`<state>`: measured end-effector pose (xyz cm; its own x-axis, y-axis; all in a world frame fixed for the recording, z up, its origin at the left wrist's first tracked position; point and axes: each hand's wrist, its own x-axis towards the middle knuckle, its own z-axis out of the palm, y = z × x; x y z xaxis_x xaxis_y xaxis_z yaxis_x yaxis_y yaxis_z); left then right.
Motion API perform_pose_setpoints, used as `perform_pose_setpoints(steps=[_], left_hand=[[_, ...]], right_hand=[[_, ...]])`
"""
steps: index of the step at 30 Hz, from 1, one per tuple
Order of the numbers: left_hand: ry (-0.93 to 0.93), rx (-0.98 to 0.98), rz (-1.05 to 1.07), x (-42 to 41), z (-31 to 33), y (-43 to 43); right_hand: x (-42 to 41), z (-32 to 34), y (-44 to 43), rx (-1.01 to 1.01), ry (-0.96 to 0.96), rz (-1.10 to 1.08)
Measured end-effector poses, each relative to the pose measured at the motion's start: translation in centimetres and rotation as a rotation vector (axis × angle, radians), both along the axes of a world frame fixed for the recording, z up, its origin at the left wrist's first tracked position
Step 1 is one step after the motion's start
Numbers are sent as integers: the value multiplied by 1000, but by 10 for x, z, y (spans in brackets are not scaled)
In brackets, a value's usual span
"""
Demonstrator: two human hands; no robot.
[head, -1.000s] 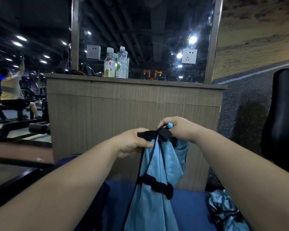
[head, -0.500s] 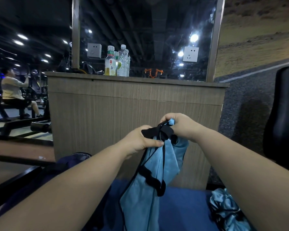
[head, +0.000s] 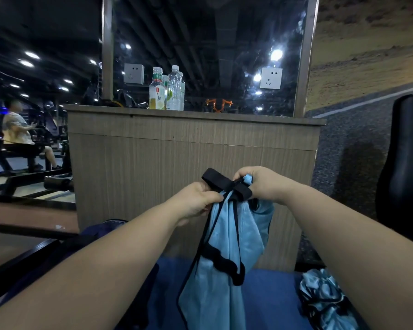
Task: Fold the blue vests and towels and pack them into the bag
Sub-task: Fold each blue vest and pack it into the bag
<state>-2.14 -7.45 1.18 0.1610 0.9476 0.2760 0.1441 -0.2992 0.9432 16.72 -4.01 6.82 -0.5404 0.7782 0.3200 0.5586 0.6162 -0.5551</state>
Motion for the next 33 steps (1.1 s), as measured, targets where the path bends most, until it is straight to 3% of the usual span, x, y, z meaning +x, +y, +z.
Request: perform_pose_setpoints(steps=[9, 14, 20, 25, 33], left_hand=[[189, 88, -31, -2, -5, -2], [503, 197, 154, -4, -4, 0], [649, 174, 160, -8, -5, -6], [369, 28, 5, -9, -16, -4], [130, 134, -14, 10, -20, 0]], right_hand=[[-7, 2, -7, 53, -64, 28], [-6, 1, -7, 69, -121, 23], [0, 0, 0, 176, -241, -84], [3, 3, -1, 205, -192, -81], [-4, 6, -7, 246, -208, -16]])
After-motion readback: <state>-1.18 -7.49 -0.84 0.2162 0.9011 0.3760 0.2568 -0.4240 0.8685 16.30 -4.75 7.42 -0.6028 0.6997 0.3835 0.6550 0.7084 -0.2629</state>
